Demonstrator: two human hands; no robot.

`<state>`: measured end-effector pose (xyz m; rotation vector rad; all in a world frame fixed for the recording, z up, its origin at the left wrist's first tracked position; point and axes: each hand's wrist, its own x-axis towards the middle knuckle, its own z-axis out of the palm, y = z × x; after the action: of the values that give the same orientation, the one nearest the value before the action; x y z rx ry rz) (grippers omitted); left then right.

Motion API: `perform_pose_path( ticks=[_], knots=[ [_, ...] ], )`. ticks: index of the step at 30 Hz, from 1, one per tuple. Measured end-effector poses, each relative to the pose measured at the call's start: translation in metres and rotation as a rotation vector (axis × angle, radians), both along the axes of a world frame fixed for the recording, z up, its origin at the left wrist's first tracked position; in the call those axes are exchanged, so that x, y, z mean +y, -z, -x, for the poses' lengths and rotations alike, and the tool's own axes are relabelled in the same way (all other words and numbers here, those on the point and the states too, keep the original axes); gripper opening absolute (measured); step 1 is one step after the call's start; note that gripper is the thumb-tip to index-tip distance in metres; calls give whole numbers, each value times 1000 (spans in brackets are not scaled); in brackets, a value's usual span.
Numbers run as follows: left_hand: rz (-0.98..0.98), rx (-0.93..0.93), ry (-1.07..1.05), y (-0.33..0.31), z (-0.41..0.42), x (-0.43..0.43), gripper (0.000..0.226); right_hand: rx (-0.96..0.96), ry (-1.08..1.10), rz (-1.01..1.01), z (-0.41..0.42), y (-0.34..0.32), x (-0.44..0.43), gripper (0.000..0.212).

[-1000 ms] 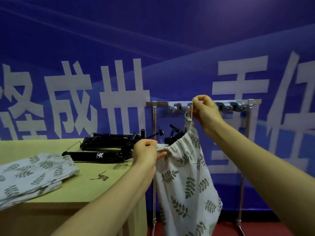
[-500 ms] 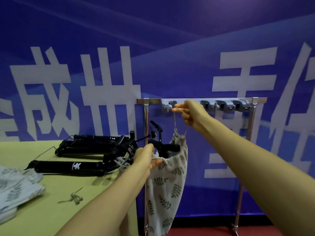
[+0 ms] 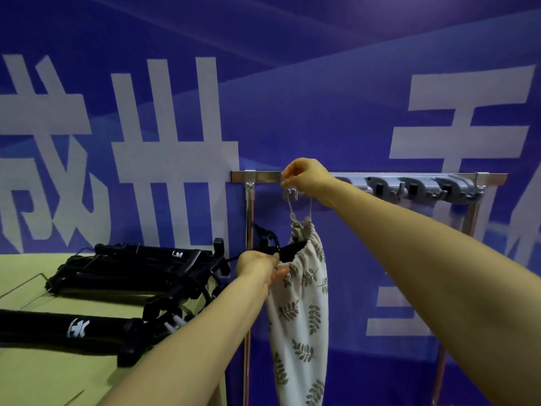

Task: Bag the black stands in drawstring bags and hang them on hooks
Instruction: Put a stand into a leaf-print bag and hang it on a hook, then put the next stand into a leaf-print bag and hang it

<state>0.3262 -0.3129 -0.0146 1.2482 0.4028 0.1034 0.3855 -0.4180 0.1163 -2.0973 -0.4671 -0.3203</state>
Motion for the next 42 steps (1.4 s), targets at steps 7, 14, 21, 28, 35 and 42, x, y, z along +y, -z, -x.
perform_pose_path(
  ticks=[7, 14, 21, 28, 35, 42],
  knots=[
    [-114, 12, -35, 26, -33, 8, 22, -87, 181, -8, -40, 23, -5, 26],
    [-77, 36, -3, 57, -22, 8, 18, -1, 158, -148, -37, 62, -9, 8],
    [-52, 41, 69, 29, 24, 7, 30, -128, 232, -44, 16, 61, 10, 30],
    [-141, -126, -75, -25, 105, 62, 32, -213, 17, -66, 107, 41, 74, 32],
    [-387, -196, -305, -34, 206, 169, 33, -225, -245, 62, 200, 42, 166, 30],
    [-738, -40, -496, -15, 258, 253, 27, -27, -485, 236, 255, 74, 239, 37]
  ],
)
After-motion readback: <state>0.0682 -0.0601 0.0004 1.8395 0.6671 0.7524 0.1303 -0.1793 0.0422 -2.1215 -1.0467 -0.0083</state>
